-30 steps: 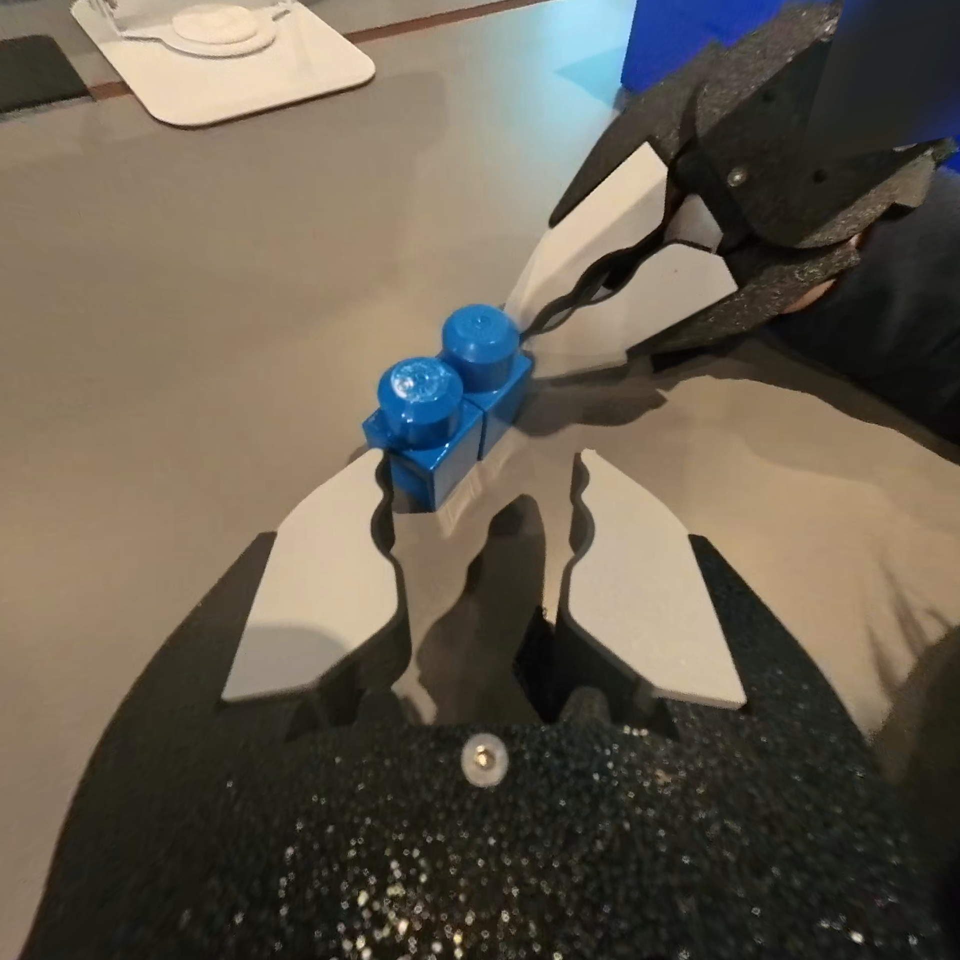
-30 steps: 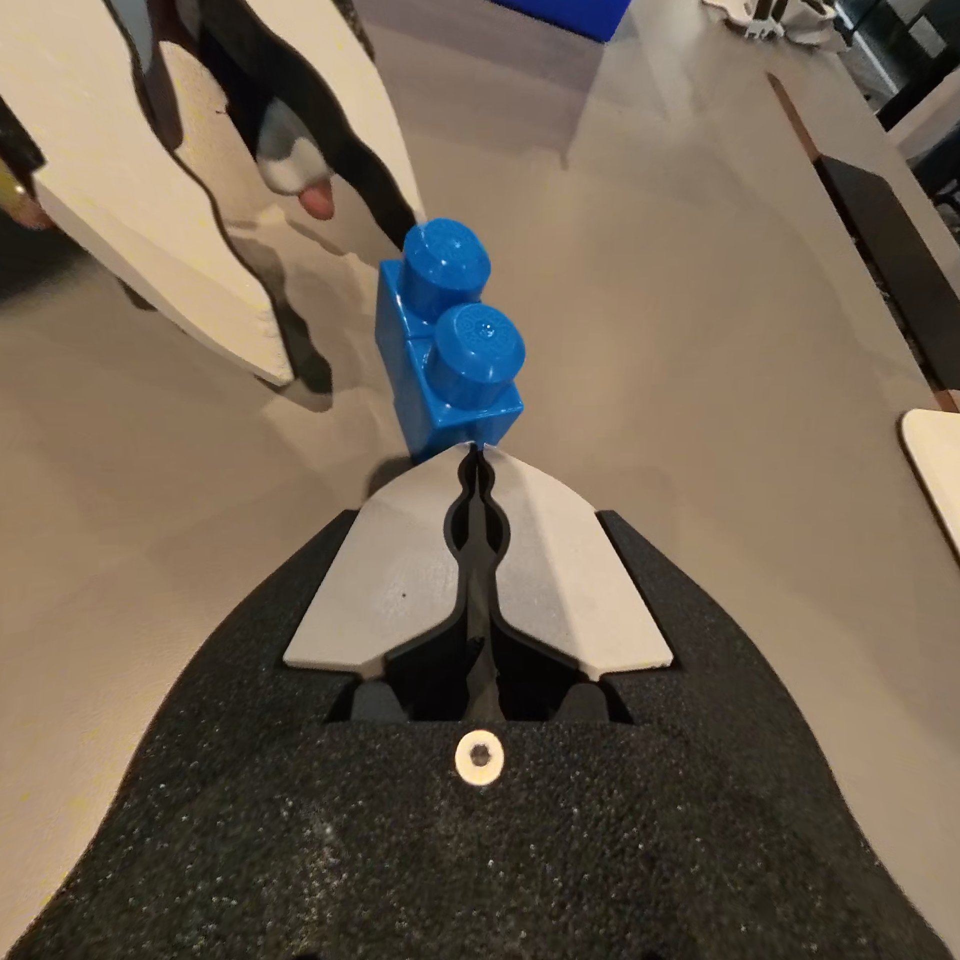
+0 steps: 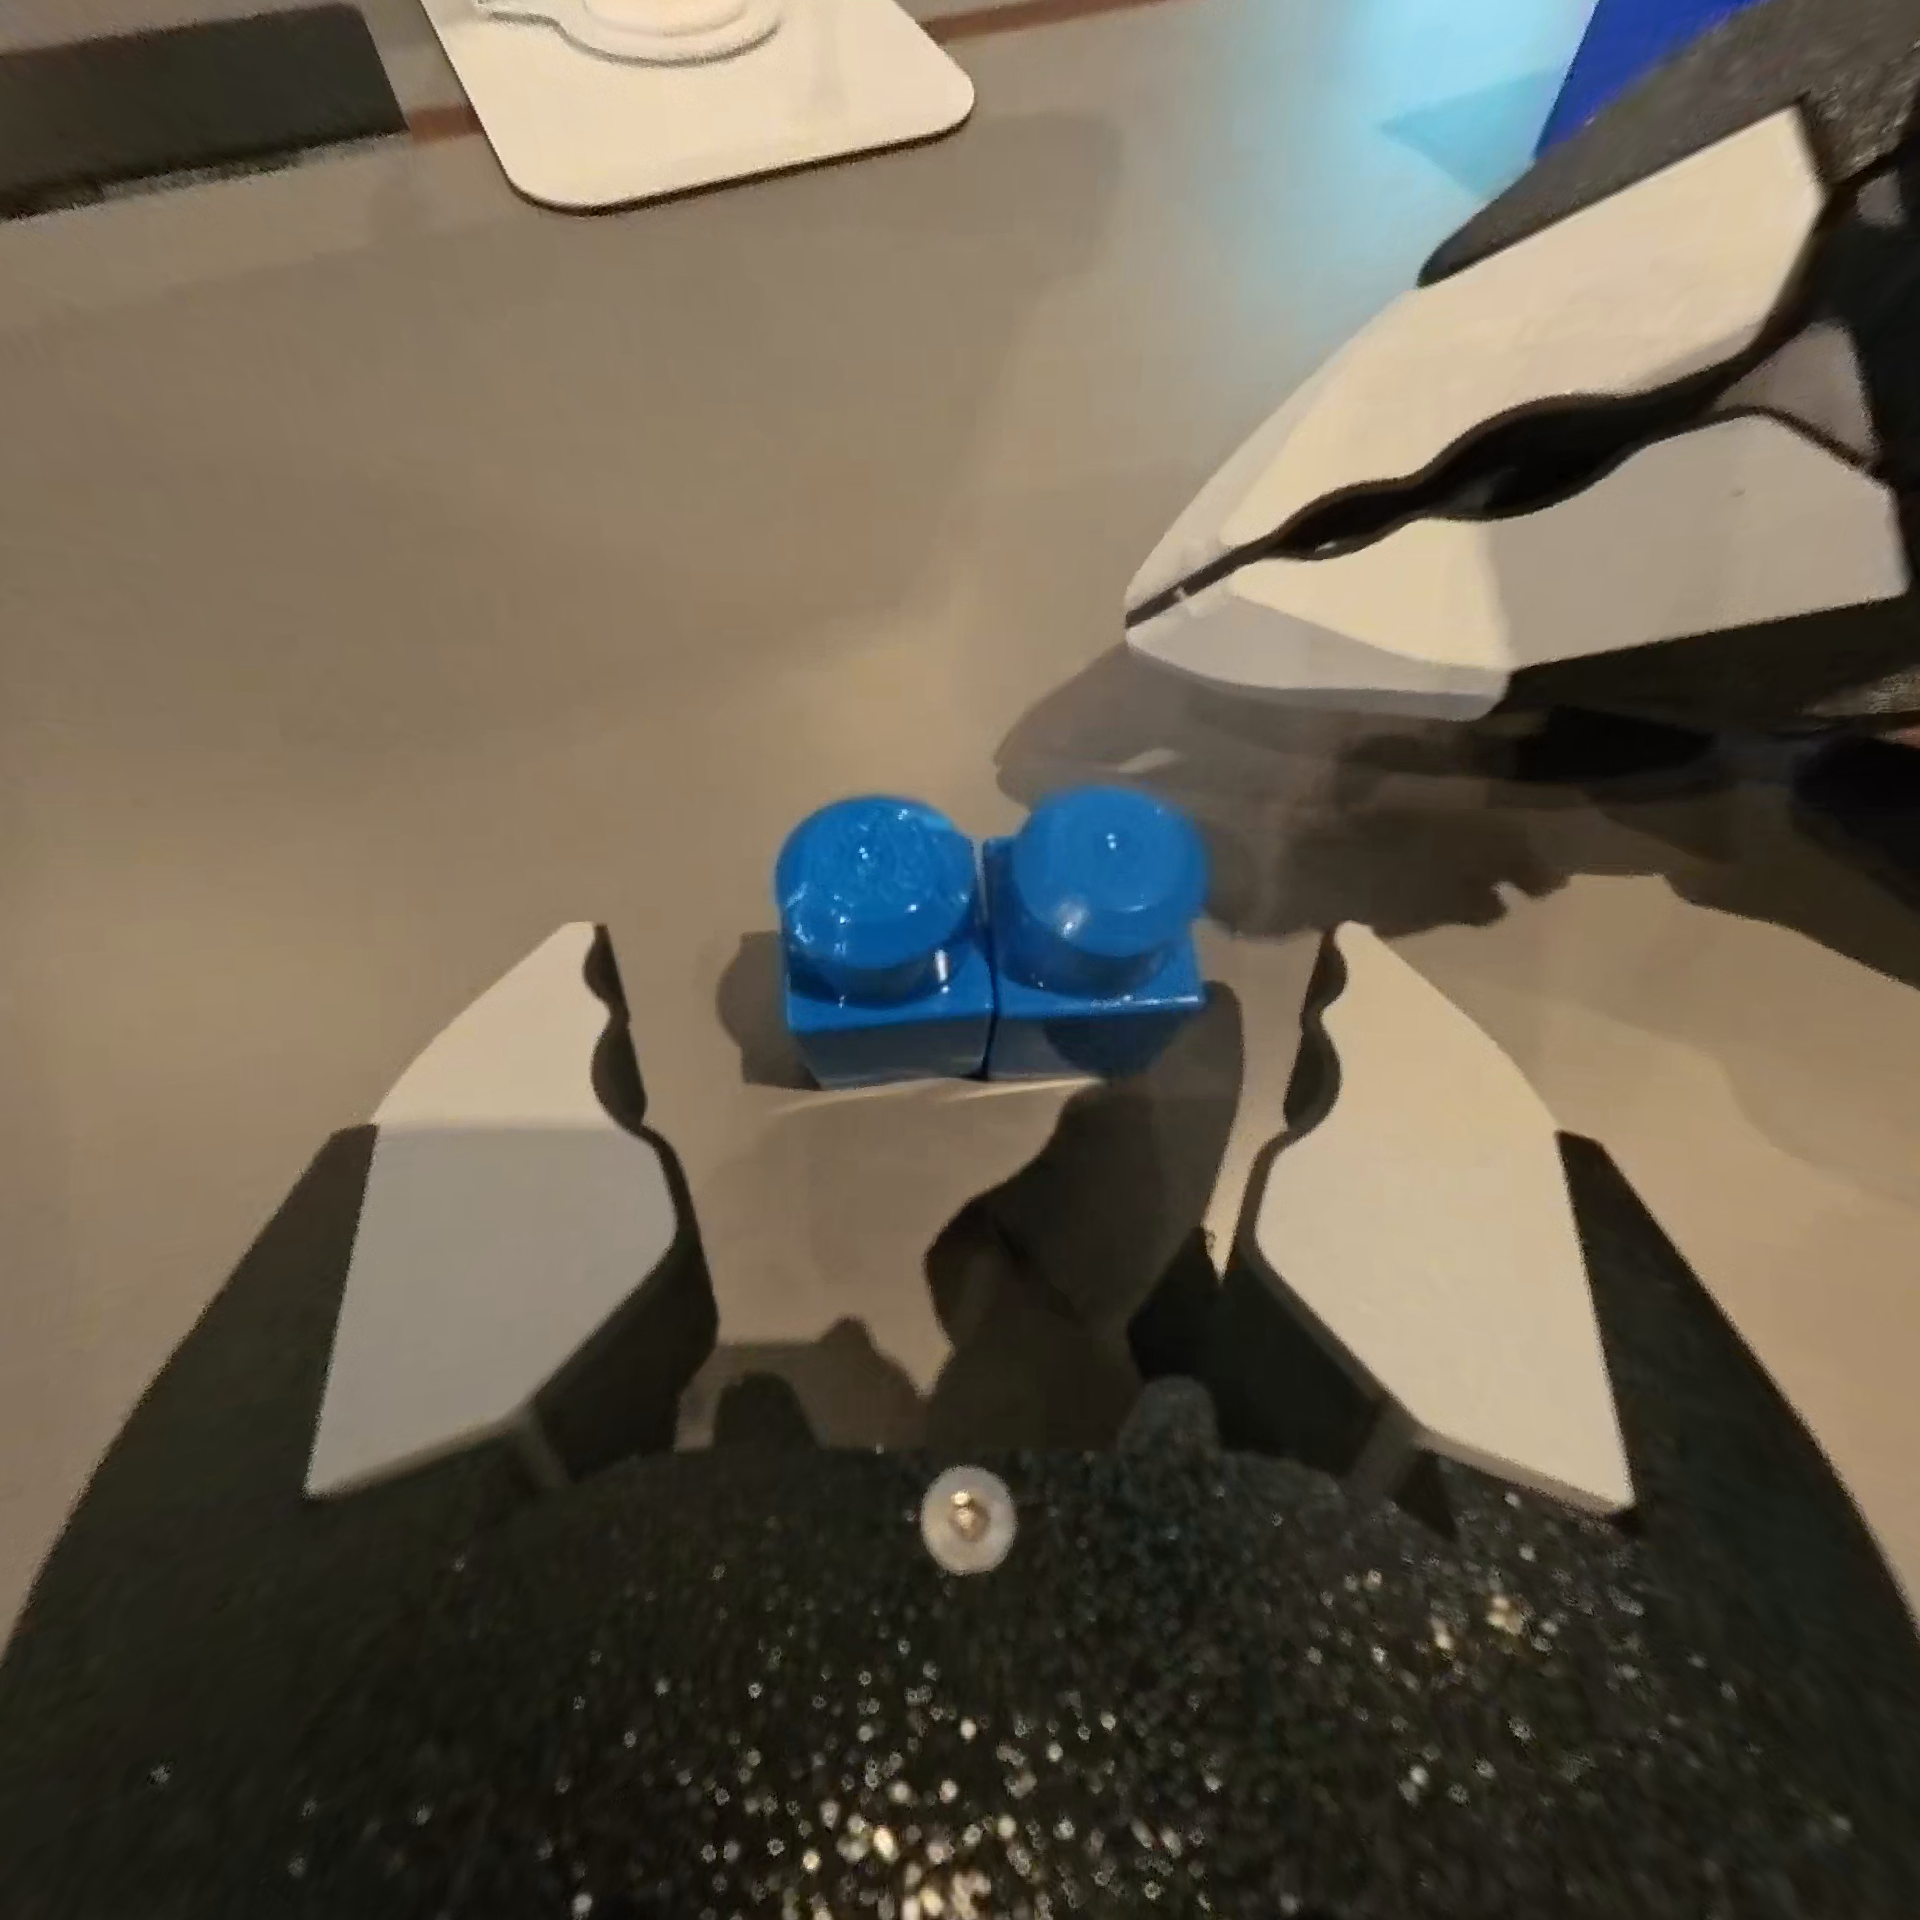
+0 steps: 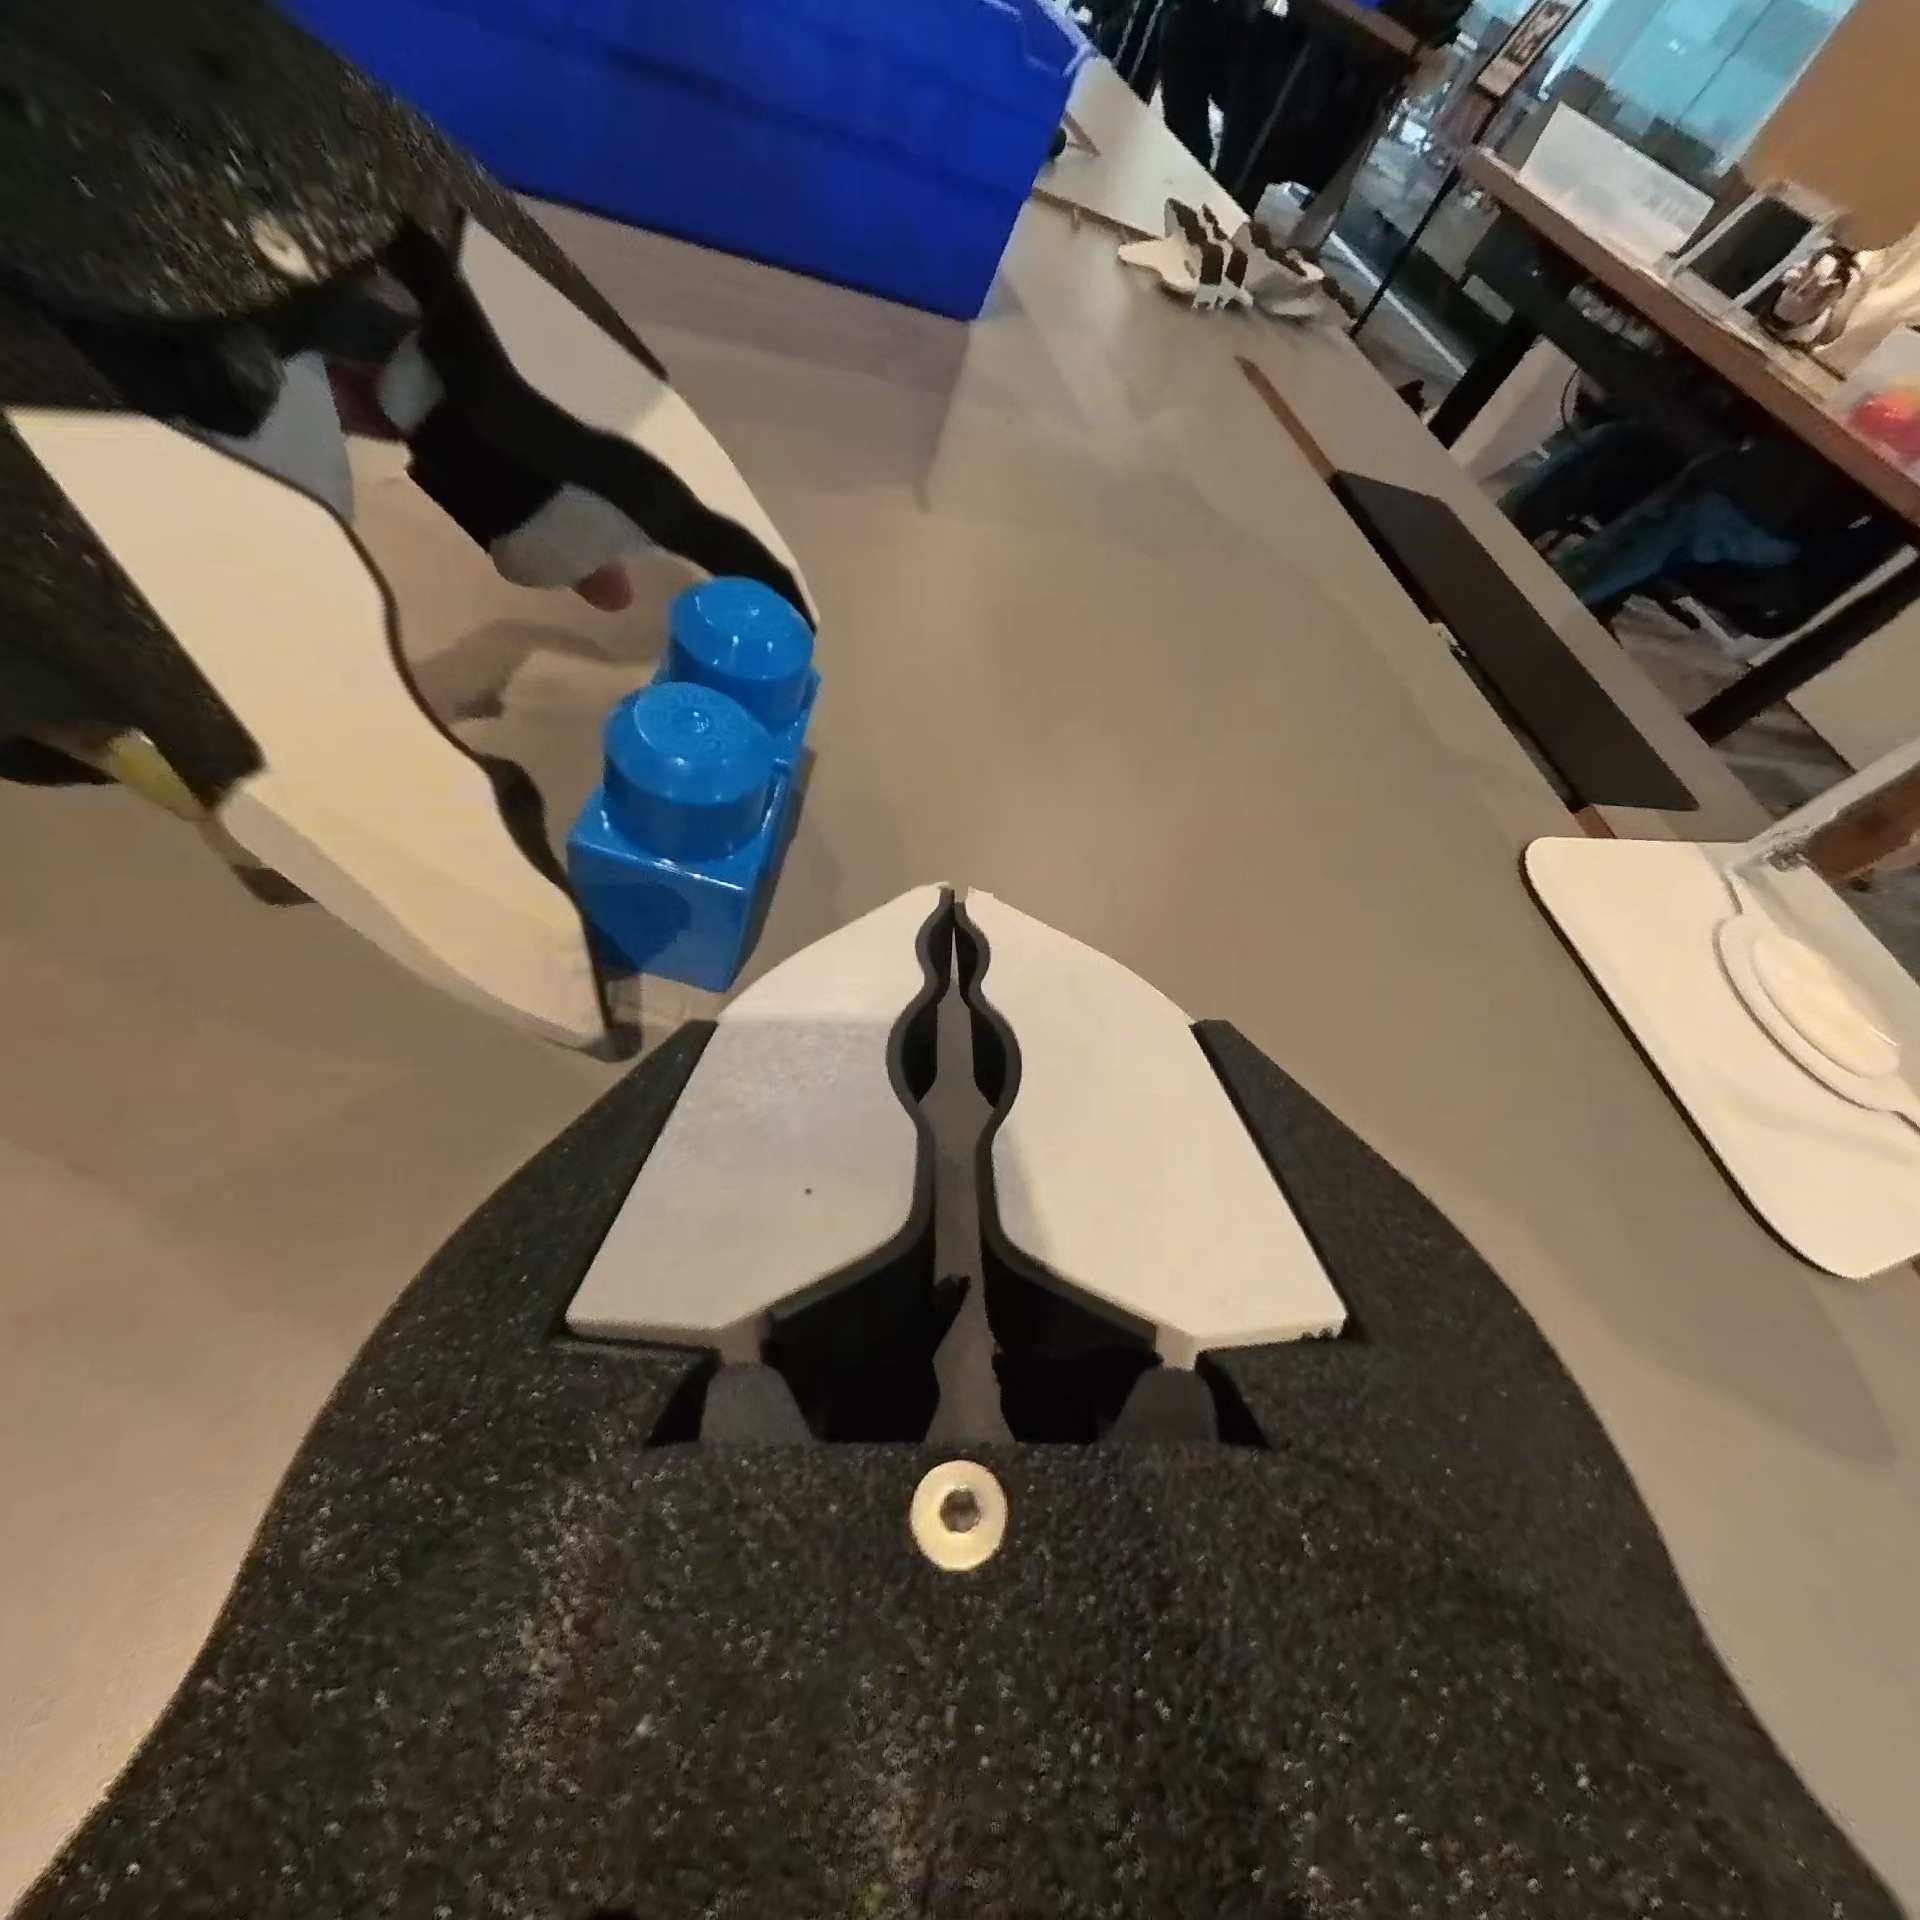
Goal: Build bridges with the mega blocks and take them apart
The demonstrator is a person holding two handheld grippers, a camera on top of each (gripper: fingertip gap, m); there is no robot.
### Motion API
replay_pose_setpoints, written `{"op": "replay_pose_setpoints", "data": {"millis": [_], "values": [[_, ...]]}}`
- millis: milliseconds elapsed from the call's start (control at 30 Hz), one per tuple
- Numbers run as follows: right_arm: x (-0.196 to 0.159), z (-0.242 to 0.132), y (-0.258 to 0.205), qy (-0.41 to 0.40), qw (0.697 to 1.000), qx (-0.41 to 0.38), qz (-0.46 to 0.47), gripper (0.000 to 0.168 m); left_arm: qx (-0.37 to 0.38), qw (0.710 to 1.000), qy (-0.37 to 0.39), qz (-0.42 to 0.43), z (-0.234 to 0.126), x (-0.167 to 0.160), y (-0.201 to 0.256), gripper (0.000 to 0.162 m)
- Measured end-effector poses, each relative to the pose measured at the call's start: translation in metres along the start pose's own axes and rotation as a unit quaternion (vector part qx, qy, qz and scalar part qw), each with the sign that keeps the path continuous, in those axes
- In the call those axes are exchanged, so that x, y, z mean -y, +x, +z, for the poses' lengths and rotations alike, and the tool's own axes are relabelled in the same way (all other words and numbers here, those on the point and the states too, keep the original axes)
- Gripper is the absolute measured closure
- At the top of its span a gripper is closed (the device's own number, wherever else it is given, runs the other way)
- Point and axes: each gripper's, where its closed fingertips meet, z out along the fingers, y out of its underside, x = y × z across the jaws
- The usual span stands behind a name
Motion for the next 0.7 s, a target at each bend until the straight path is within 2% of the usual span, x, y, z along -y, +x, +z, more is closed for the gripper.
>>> {"op": "replay_pose_setpoints", "data": {"millis": [333, 567, 700], "values": [[0.003, -0.007, 0.003, 0.029, 0.999, -0.003, 0.042, 0.168, 0.004, 0.998, -0.064, 0.006, 0.019, -0.009, -0.002, 0.046], [0.004, -0.009, 0.004, 0.036, 0.998, -0.003, 0.053, 0.168, -0.003, 0.998, -0.066, 0.023, 0.02, -0.009, -0.003, 0.072], [0.004, -0.01, 0.003, 0.037, 0.998, 0.004, 0.052, 0.168, -0.032, 0.996, -0.066, 0.044, 0.02, -0.009, -0.002, 0.073]]}}
